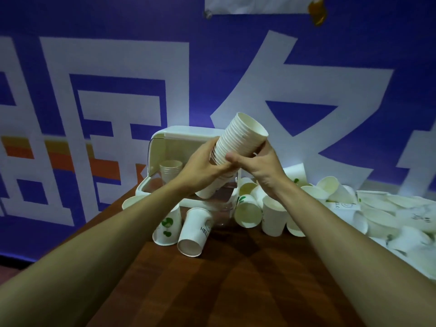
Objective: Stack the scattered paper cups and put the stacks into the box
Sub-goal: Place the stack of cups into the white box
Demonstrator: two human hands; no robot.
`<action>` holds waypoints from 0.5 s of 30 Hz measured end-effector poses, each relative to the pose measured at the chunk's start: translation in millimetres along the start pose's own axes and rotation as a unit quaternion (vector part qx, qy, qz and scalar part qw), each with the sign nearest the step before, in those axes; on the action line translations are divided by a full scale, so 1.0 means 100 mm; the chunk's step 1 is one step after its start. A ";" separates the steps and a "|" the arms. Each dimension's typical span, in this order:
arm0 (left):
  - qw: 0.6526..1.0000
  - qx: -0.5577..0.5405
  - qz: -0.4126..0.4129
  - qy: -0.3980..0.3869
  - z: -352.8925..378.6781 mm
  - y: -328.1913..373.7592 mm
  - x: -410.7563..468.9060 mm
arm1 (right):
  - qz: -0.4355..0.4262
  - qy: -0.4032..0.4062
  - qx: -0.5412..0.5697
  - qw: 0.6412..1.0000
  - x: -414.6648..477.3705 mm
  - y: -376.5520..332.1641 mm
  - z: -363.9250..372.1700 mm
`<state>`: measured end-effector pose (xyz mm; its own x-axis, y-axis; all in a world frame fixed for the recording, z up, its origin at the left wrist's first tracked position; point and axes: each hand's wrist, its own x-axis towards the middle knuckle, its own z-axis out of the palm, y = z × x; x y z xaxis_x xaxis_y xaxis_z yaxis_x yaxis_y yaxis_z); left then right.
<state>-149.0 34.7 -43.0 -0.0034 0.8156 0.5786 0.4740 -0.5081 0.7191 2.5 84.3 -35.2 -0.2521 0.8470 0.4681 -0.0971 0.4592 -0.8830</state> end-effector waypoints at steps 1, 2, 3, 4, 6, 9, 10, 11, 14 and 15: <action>1.000 0.013 0.007 0.003 0.00 0.07 0.02 | -0.008 -0.004 -0.006 1.000 -0.02 -0.05 -0.04; 0.999 0.029 0.012 0.006 0.00 0.13 0.03 | -0.017 0.000 -0.010 1.000 -0.05 -0.10 -0.07; 0.999 0.047 0.017 0.010 -0.01 0.20 0.04 | -0.023 0.003 -0.008 1.000 -0.07 -0.16 -0.10; 0.997 0.066 0.024 0.016 -0.01 0.25 0.05 | -0.023 0.002 -0.001 1.000 -0.09 -0.21 -0.12; 0.994 0.095 0.039 0.029 0.00 0.36 0.03 | -0.015 -0.010 0.021 1.000 -0.14 -0.29 -0.16; 0.992 0.114 0.050 0.035 0.02 0.50 -0.03 | -0.003 -0.009 0.053 0.999 -0.22 -0.40 -0.20; 0.990 0.123 0.052 0.035 0.02 0.54 -0.05 | -0.005 -0.003 0.056 0.998 -0.25 -0.42 -0.21; 0.990 0.129 0.053 0.035 0.02 0.58 -0.07 | -0.007 0.005 0.055 0.998 -0.28 -0.45 -0.22; 0.991 0.120 0.050 0.036 0.01 0.66 -0.12 | -0.016 0.030 0.052 0.998 -0.35 -0.50 -0.23; 0.992 0.113 0.044 0.036 0.01 0.69 -0.14 | -0.018 0.036 0.045 0.998 -0.37 -0.51 -0.23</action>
<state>-115.6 -11.5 -1.9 -0.0122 0.7446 0.6674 0.6611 -0.4948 0.5641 38.7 36.2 -6.7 -0.1776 0.8487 0.4983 -0.1928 0.4665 -0.8633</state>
